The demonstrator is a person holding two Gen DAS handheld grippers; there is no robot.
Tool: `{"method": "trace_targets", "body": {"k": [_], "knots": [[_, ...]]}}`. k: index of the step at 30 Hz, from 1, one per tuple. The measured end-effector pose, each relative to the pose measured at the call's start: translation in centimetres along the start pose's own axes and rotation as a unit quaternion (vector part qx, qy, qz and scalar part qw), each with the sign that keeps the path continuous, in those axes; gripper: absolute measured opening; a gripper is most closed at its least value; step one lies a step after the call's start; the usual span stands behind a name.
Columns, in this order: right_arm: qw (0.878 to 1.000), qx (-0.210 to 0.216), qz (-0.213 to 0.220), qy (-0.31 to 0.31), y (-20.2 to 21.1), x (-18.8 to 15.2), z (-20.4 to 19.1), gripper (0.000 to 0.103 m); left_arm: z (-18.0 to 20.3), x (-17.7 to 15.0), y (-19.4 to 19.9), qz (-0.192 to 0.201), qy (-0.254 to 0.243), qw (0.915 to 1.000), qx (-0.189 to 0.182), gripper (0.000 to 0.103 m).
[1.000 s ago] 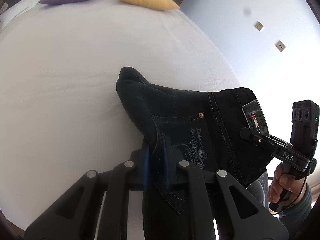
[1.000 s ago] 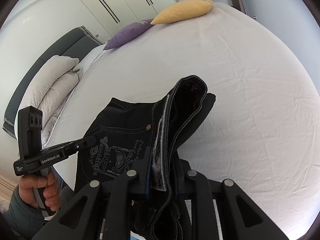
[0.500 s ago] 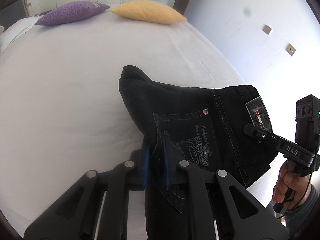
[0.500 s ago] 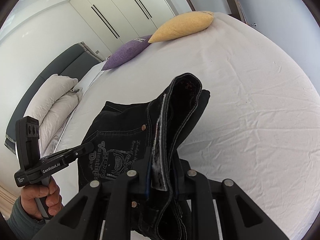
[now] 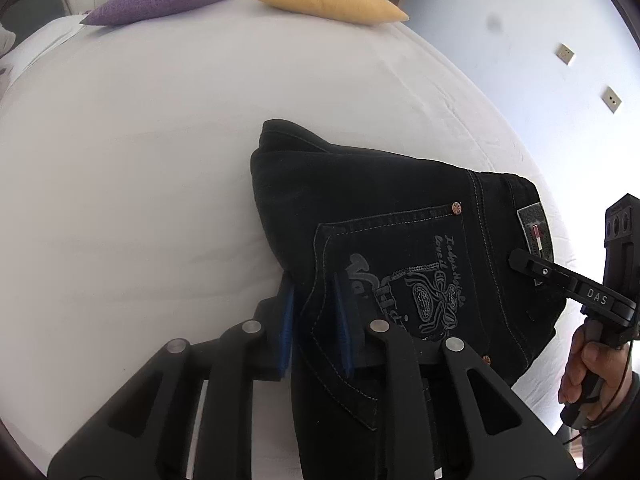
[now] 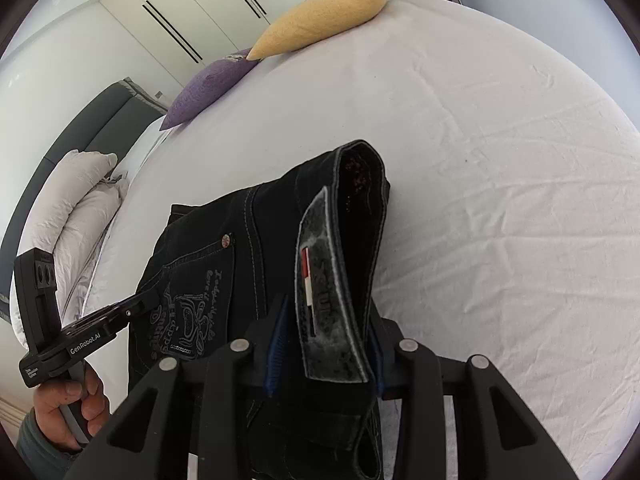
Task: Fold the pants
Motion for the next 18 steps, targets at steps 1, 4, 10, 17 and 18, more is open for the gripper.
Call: {"method": "trace_targets", "body": {"k": [1,4,10,17,18], "knots": [[1.0,-0.002,0.003,0.002,0.5,-0.2,0.1,0.047,-0.1,-0.2,0.4,0.001,0.002,1.0,0.004,0.026],[1.0,-0.005,0.018,-0.004,2.7,-0.7,0.5,0.056,-0.4,-1.0,3.0,0.02,0.004,0.9996,0.02,0.056],[0.994,-0.03,0.098,0.038,10.5,-3.9,-1.3,0.071,1.6,-3.2,11.7,0.107,-0.015,0.9897,0.094,0.092],[0.949,-0.024,0.282,0.138,22.4,-10.4,-6.4,0.096,7.4,-7.7,24.7,0.241,-0.059,0.9498,0.19,0.103],[0.939,-0.014,0.312,0.146,24.3,-11.4,-7.0,0.103,8.2,-7.8,26.0,0.259,-0.062,0.9421,0.204,0.103]]}}
Point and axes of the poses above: each gripper's, at about its wrist camera, not at the fingertips, and y roughly against the way its jaws point, z to its right, x to its top, the point moved 1 cm from there along -y, roughly the way its jaws point, and after that the axes turned 15 degrees about -y, right-handed, at the moved point
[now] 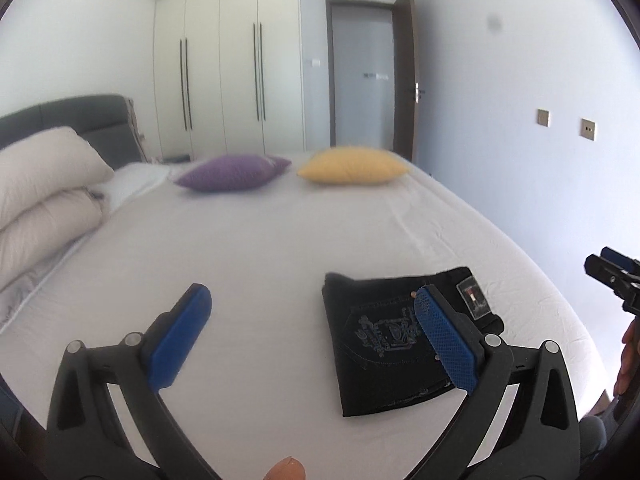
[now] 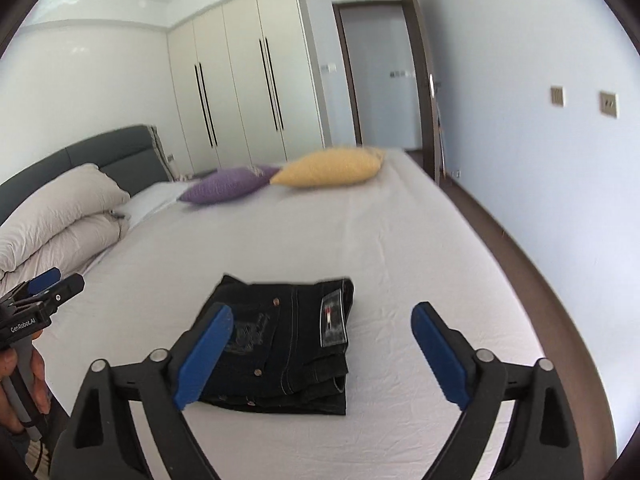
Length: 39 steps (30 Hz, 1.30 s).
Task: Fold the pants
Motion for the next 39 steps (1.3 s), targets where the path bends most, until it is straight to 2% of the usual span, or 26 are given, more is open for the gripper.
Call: {"method": "trace_targets", "body": {"k": [3,5,7,12,14,17,19,21,25,31,39], "knots": [[0.997,0.017,0.071,0.017,4.8,1.5,-1.7,0.103,-0.3,1.1,5.5,0.046,0.004,0.9984,0.033,0.103],[0.995,0.018,0.096,0.02,7.0,2.7,-2.7,0.103,-0.7,1.7,8.2,0.064,0.011,0.9968,0.047,0.103],[0.993,0.015,0.116,0.018,9.0,3.8,-3.6,0.103,-1.2,2.3,10.8,0.083,0.014,0.9955,0.043,0.103],[0.991,0.018,0.134,-0.006,13.2,5.9,-5.2,0.103,-2.2,3.8,15.4,0.093,0.017,0.9949,0.035,0.103],[0.991,0.019,0.135,-0.009,14.5,6.1,-5.7,0.103,-2.2,4.0,17.3,0.097,0.003,0.9945,0.038,0.103],[0.992,0.014,0.123,-0.005,15.7,5.9,-6.4,0.103,-1.9,4.4,19.1,0.083,-0.008,0.9955,0.045,0.103],[0.994,-0.005,0.107,0.001,15.6,5.3,-6.7,0.103,-1.9,4.4,20.6,0.069,0.001,0.9968,0.041,0.103],[0.997,-0.015,0.08,0.0,15.2,4.5,-6.9,0.103,-1.6,4.3,20.9,0.047,0.006,0.9984,0.031,0.103],[0.999,-0.031,0.026,-0.012,13.7,2.4,-6.6,0.103,0.4,2.7,19.0,-0.019,0.003,0.9996,0.021,0.103],[0.996,-0.063,-0.05,-0.027,11.1,-0.7,-5.7,0.103,2.9,-0.6,14.0,-0.123,0.031,0.9918,-0.015,0.103],[0.992,-0.085,-0.093,-0.02,9.5,-2.7,-5.8,0.103,4.0,-2.9,9.5,-0.169,0.042,0.9843,-0.028,0.103]]}}
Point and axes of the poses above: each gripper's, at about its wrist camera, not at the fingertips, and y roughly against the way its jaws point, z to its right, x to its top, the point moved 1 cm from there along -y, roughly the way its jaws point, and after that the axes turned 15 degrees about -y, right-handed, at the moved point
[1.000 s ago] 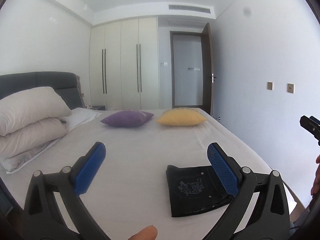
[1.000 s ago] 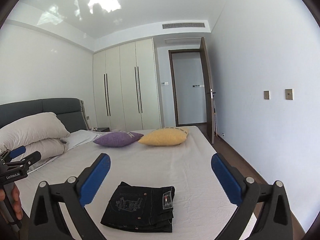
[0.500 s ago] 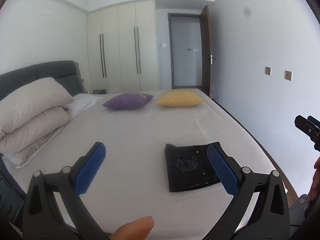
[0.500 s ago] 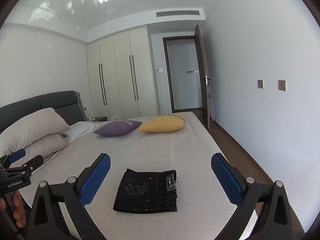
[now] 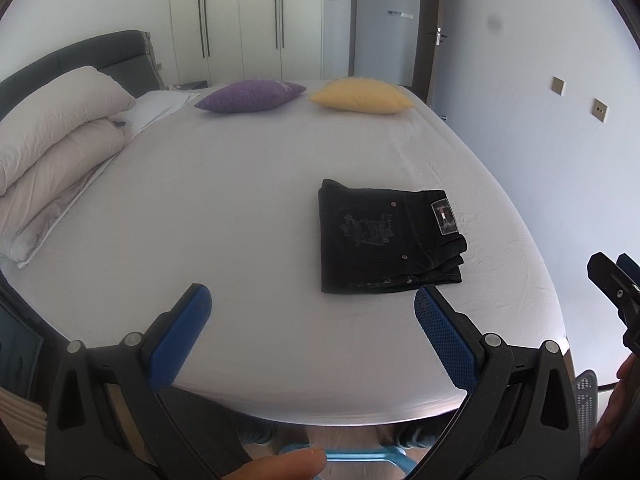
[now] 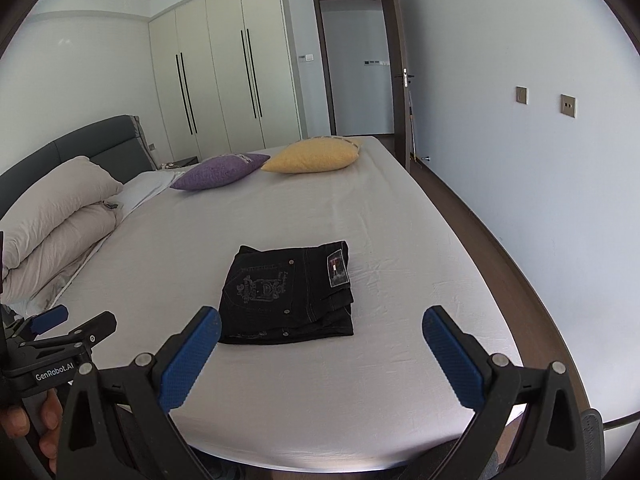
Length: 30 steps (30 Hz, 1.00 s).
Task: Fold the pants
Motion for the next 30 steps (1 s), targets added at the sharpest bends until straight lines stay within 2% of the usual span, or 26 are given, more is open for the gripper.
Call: {"method": "trace_targets", "body": {"k": [11,30], "knots": [[0.999,0.007,-0.024,0.021,-1.1,-0.9,-1.3,0.103,-0.1,-0.6,-2.3,-0.018,-0.002,0.9998,-0.005,0.103],[0.999,0.008,-0.039,0.032,-2.0,-1.3,-1.9,0.103,-0.5,-0.7,-2.7,-0.026,0.001,0.9996,-0.012,0.103]]}}
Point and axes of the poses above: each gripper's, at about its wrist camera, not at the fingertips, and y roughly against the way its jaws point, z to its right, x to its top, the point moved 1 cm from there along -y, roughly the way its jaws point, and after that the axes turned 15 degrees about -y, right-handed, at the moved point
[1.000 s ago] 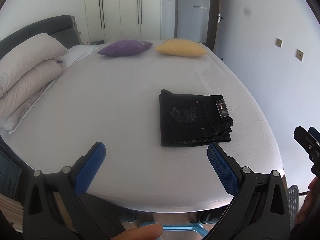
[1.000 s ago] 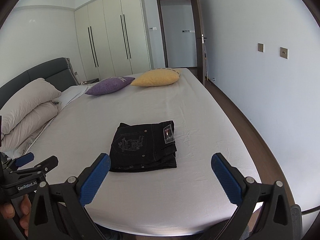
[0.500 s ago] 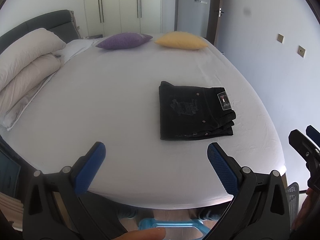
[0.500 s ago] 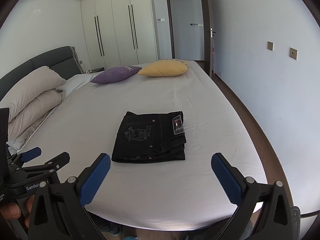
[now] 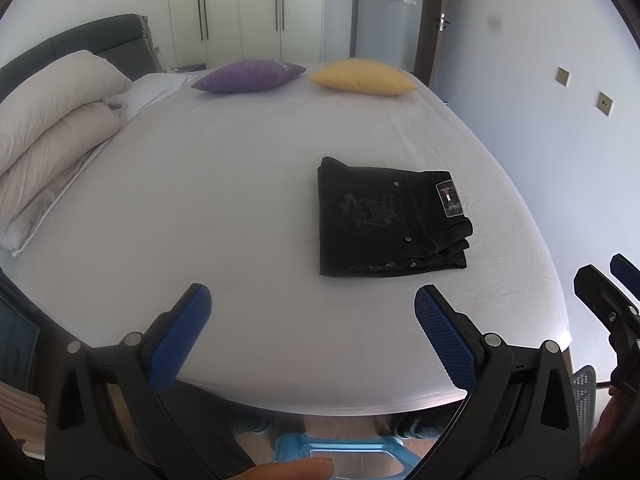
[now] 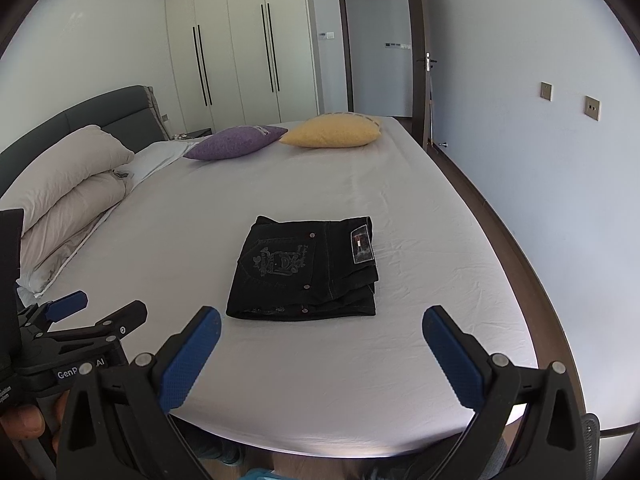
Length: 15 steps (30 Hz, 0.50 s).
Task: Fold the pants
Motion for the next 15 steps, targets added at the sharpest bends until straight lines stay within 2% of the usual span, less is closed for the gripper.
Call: {"method": "trace_targets", "body": {"k": [15], "knots": [[1.0,-0.001,-0.002,-0.001,-0.29,-0.34,-0.05,0.103,-0.03,-0.01,-0.3,-0.002,-0.001,1.0,-0.002,0.103]]}}
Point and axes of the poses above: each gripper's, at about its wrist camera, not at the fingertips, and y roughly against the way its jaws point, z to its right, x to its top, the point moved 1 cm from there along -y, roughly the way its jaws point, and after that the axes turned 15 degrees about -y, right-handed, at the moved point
